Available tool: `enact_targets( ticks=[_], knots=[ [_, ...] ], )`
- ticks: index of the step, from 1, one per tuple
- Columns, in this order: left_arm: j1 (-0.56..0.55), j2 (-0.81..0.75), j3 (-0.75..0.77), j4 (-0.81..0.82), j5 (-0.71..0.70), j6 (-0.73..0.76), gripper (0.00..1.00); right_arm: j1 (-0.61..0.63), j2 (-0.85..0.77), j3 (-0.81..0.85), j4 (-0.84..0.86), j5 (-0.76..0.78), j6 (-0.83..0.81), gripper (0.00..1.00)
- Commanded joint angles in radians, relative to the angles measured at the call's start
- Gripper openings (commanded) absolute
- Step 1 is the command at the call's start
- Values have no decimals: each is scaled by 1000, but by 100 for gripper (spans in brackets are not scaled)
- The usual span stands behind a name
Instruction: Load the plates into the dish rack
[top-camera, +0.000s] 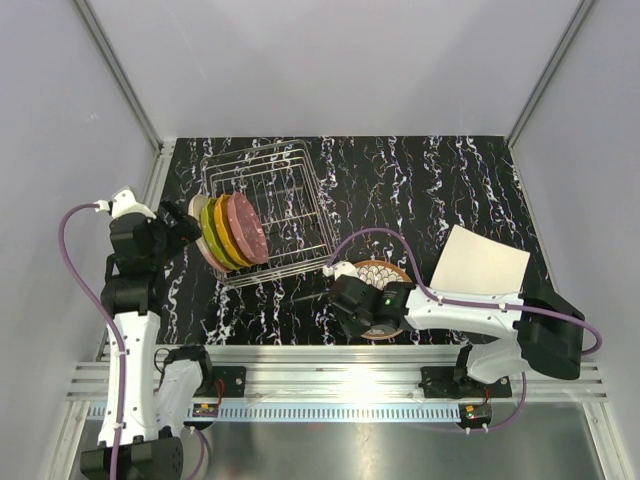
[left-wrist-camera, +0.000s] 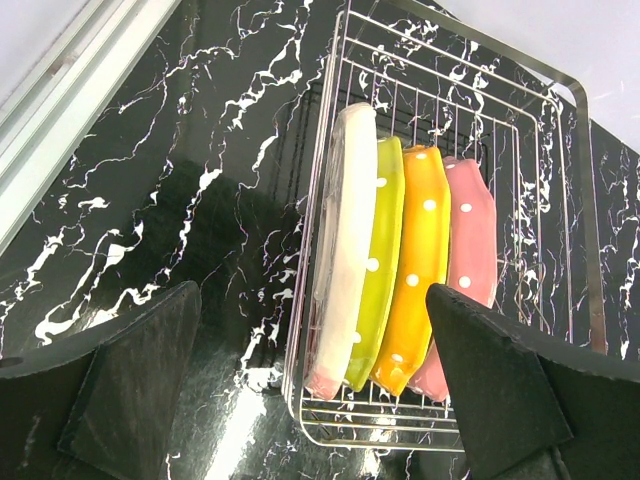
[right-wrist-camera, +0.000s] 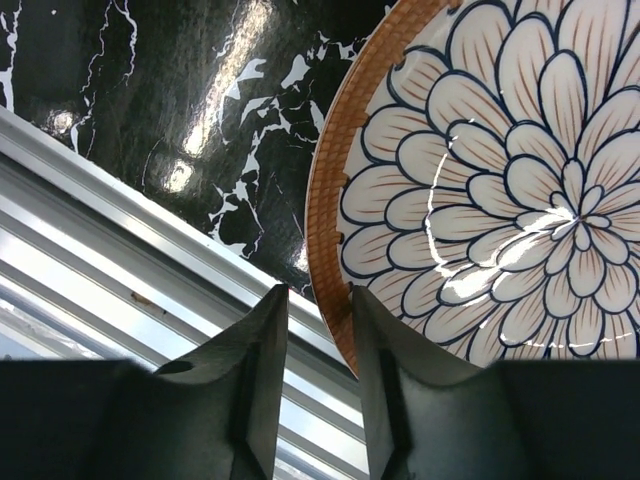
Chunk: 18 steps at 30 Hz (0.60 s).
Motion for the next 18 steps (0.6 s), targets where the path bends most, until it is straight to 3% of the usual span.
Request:
enact_targets(
  ticks=[1, 13, 18],
  knots=[
    [6, 5, 0, 52, 20, 4, 99, 11, 13, 31, 13, 27, 11, 37],
    [6, 6, 1, 52, 24, 1, 99, 9, 2, 28, 13, 35, 14, 0],
    [7, 3, 1, 51, 20, 4, 99, 9, -54, 46, 17, 29, 11, 0]
  ],
)
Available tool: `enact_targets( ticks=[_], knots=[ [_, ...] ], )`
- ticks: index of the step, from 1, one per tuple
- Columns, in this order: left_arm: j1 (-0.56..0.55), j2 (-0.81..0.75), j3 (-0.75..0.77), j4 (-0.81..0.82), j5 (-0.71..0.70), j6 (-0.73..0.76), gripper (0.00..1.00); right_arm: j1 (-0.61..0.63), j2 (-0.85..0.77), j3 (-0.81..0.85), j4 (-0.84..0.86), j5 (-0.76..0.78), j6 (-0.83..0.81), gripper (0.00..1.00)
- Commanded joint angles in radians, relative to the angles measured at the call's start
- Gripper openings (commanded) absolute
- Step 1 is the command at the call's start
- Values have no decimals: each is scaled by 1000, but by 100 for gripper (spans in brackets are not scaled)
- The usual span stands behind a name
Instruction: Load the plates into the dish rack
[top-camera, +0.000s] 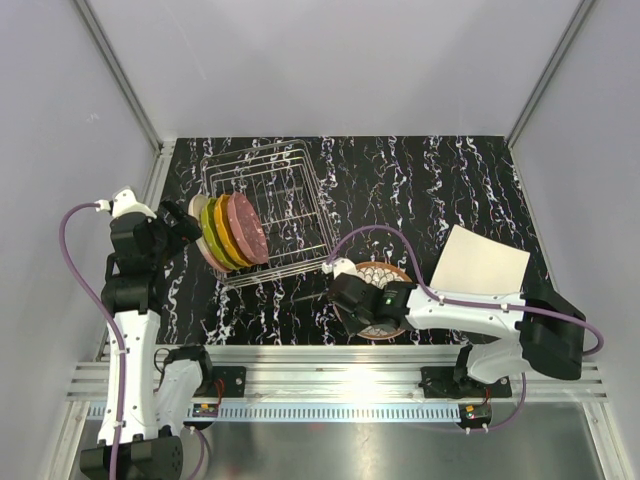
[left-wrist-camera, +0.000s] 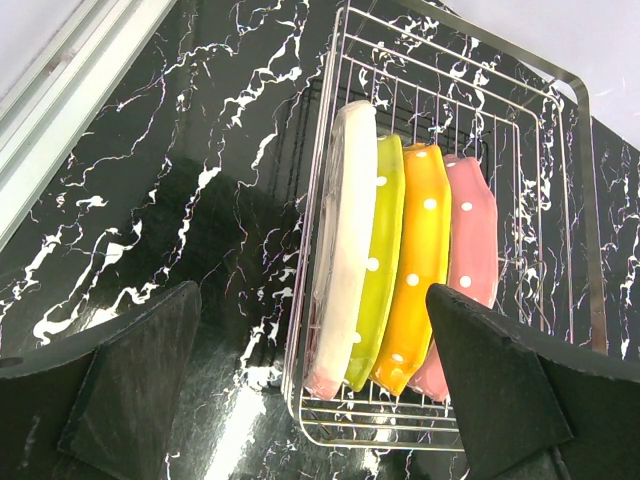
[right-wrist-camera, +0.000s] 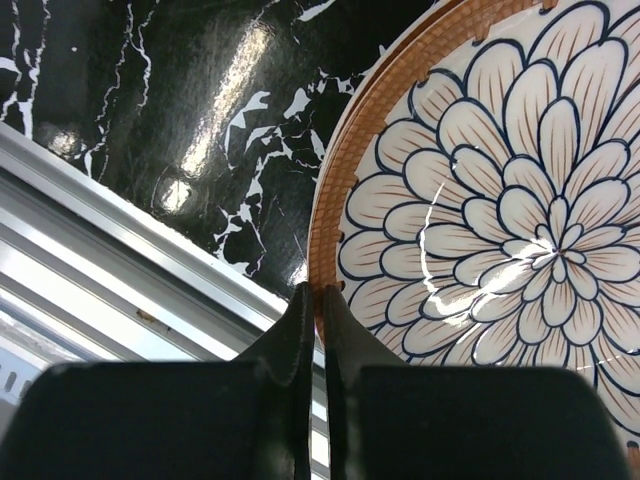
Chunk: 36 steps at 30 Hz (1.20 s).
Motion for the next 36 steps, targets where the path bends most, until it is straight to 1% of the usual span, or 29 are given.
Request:
enact_targets(
  ticks=[1, 8, 13, 16, 17, 18, 19, 20, 21, 23, 24, 26, 27, 28, 30, 33, 36],
  knots=[
    [6, -3, 1, 51, 16, 2, 99, 9, -64, 41, -4, -13, 27, 0],
    [6, -6, 1, 51, 12, 4, 99, 11, -123, 59, 8, -42, 27, 0],
    [7, -5, 1, 52, 13, 2, 99, 20, -126, 47, 57, -110, 22, 0],
    [7, -5, 0, 52, 13, 2, 99, 26, -118, 45, 66, -112, 22, 0],
    [6, -5, -2, 51, 13, 4, 99, 29, -114, 51, 51, -99, 25, 6],
    [6, -3, -2, 52, 15, 4, 99, 32, -114, 53, 39, -61, 30, 15],
    [6, -3, -2, 51, 15, 2, 99, 32, -114, 54, 25, -40, 33, 29],
    [7, -5, 0, 51, 16, 4, 99, 31, -114, 61, -7, -15, 38, 40],
    [6, -3, -2, 52, 16, 2, 99, 31, -112, 61, -23, 32, 41, 45],
    [6, -5, 0, 51, 16, 2, 99, 29, -101, 62, -55, 66, 53, 54],
    [6, -5, 0, 51, 16, 2, 99, 29, -95, 62, -61, 89, 58, 61],
    [6, -5, 0, 51, 16, 2, 99, 31, -63, 53, -66, 108, 76, 67],
    [7, -3, 0, 51, 16, 4, 99, 32, -49, 51, -63, 123, 82, 73],
    [6, -3, 0, 52, 16, 4, 99, 32, -34, 47, -58, 126, 96, 75],
    [6, -2, 1, 51, 15, 4, 99, 35, 7, 38, -41, 149, 116, 83],
    [6, 0, 1, 51, 13, 2, 99, 35, 53, 31, -10, 152, 119, 83],
    [6, 0, 1, 51, 15, 4, 99, 38, 100, 50, -13, 133, 105, 80]
  ],
)
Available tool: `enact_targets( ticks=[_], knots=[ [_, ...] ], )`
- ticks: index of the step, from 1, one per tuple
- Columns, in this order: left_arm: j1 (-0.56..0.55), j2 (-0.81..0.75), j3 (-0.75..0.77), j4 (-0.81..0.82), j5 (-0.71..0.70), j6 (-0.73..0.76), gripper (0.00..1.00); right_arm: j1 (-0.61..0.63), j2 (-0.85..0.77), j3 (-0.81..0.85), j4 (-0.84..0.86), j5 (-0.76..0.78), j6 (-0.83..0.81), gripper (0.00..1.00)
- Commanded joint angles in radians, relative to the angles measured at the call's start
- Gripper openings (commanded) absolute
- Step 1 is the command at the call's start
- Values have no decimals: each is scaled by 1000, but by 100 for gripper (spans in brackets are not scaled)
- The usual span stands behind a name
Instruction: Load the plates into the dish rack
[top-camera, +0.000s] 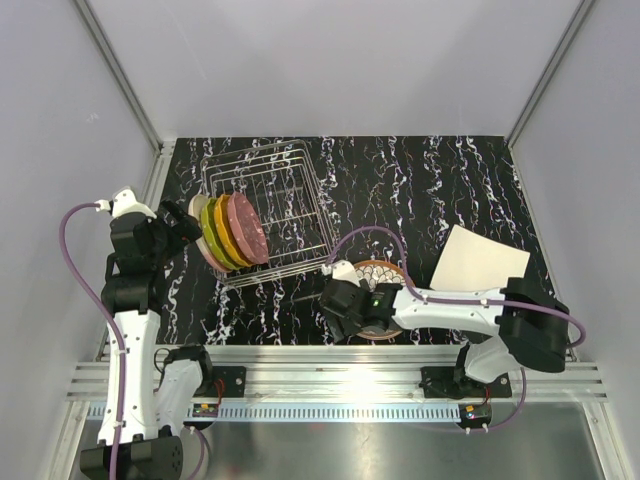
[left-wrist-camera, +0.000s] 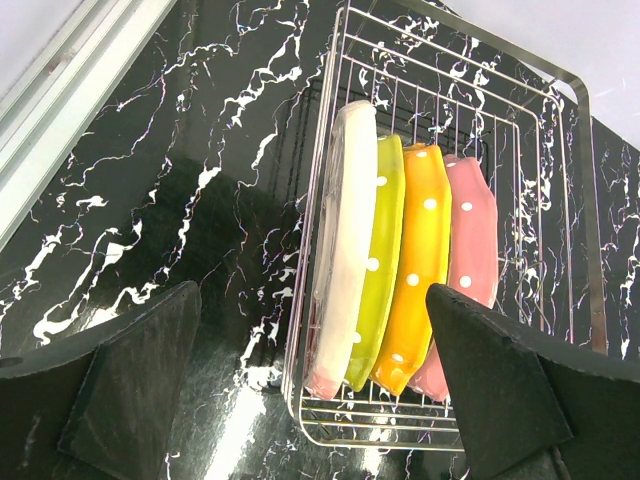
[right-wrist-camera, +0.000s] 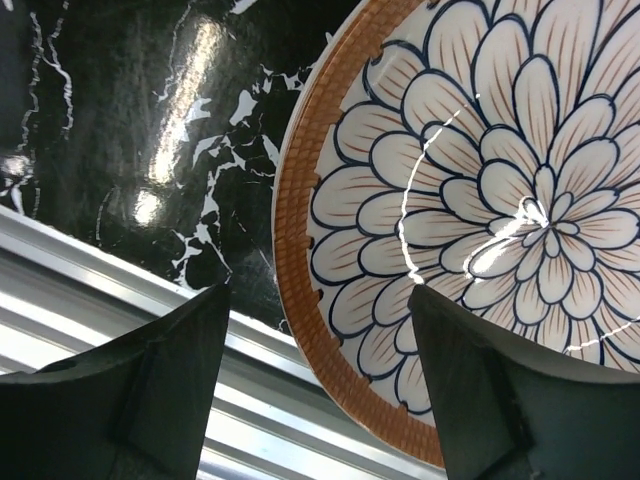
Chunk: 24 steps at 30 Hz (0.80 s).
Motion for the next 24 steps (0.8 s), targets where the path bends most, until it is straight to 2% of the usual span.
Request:
enact_targets(
  ticks=[1, 4, 7, 8, 11, 12, 15, 18, 24],
  knots=[
    [7, 0, 1, 52, 15, 2, 99, 13, 35, 27, 26, 33, 9, 77],
    [9, 1, 0, 51, 15, 2, 99, 13, 40, 25, 45, 11, 0, 69],
    [6, 3, 1, 51, 15, 2, 99, 13, 34, 15, 68, -21, 1, 55],
    [7, 3, 0, 52, 15, 2, 99, 14, 31, 3, 89, -44, 3, 44],
    [7, 3, 3, 51, 15, 2, 99, 17, 15, -21, 143, -82, 9, 29],
    [7, 5, 1, 51, 15, 2, 99, 16, 12, -25, 152, -102, 12, 21],
    [7, 6, 1, 52, 18, 1, 99, 22, 12, -28, 170, -118, 12, 8],
    [10, 6, 1, 49, 16, 2, 99, 26, 15, -18, 163, -119, 7, 0],
    [7, 8, 1, 49, 16, -1, 99, 40, -29, 13, 135, -115, 4, 0]
  ],
)
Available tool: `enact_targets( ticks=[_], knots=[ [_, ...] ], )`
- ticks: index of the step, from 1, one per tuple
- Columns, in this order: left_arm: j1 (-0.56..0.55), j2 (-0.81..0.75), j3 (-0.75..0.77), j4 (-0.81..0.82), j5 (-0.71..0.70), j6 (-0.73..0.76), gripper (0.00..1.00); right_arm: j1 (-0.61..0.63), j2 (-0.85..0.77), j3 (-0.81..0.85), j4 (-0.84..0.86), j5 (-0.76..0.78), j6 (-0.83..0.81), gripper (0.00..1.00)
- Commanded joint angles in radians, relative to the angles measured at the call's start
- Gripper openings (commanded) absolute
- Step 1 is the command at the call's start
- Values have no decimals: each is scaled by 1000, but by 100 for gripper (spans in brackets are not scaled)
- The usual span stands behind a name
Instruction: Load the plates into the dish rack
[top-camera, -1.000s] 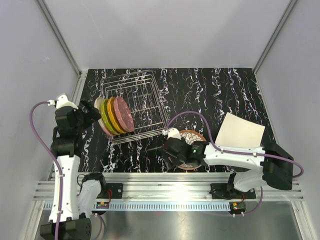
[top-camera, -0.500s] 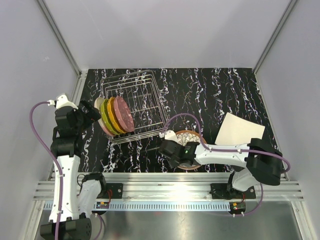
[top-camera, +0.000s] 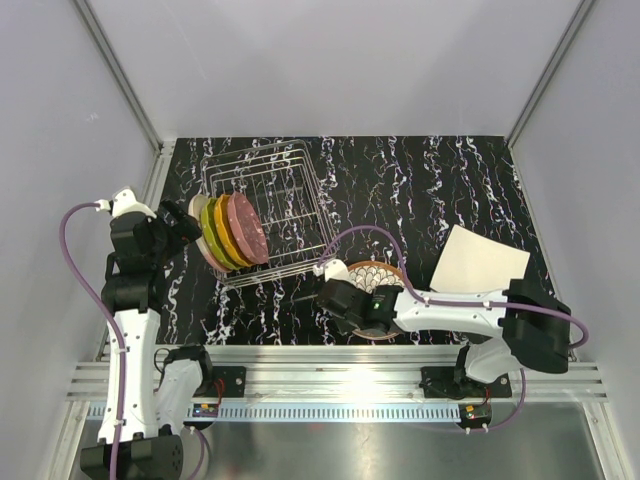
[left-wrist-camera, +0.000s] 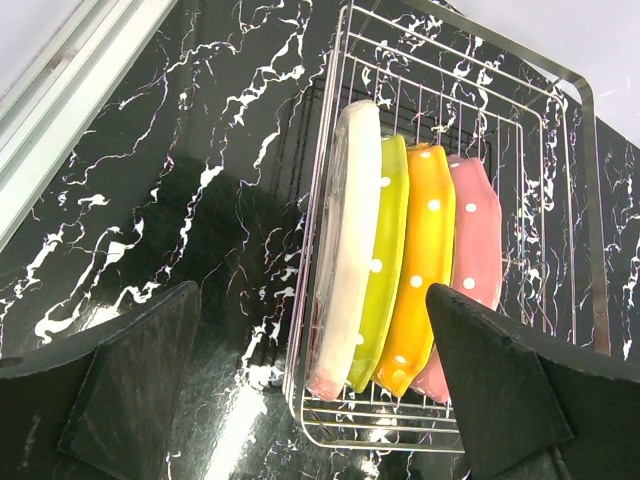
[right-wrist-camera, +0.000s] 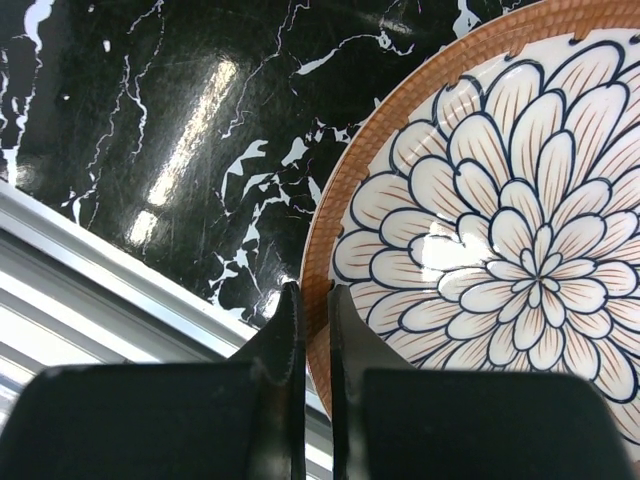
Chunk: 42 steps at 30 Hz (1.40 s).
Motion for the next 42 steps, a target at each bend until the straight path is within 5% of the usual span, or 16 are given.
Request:
enact_targets(
  ticks=[1, 15, 22, 29, 35, 42],
  knots=[
    [5, 2, 1, 51, 16, 1, 99, 20, -46, 28, 29, -126, 103, 0],
    [2, -14, -5, 65, 89, 23, 99, 60, -134, 109, -91, -30, 106, 0],
    [-133, -54, 40, 23, 4, 26, 99, 75, -178, 51, -17, -19, 88, 0],
    [-145, -70, 37, -73, 323, -130, 99, 84, -243, 1, 10, -2, 78, 0],
    [-311, -147, -86, -47, 363, -269, 99, 93, -304, -50, 56, -10, 75, 0],
    [-626, -36, -135, 81, 248, -360, 99, 103, -293, -58, 78, -14, 69, 0]
  ],
)
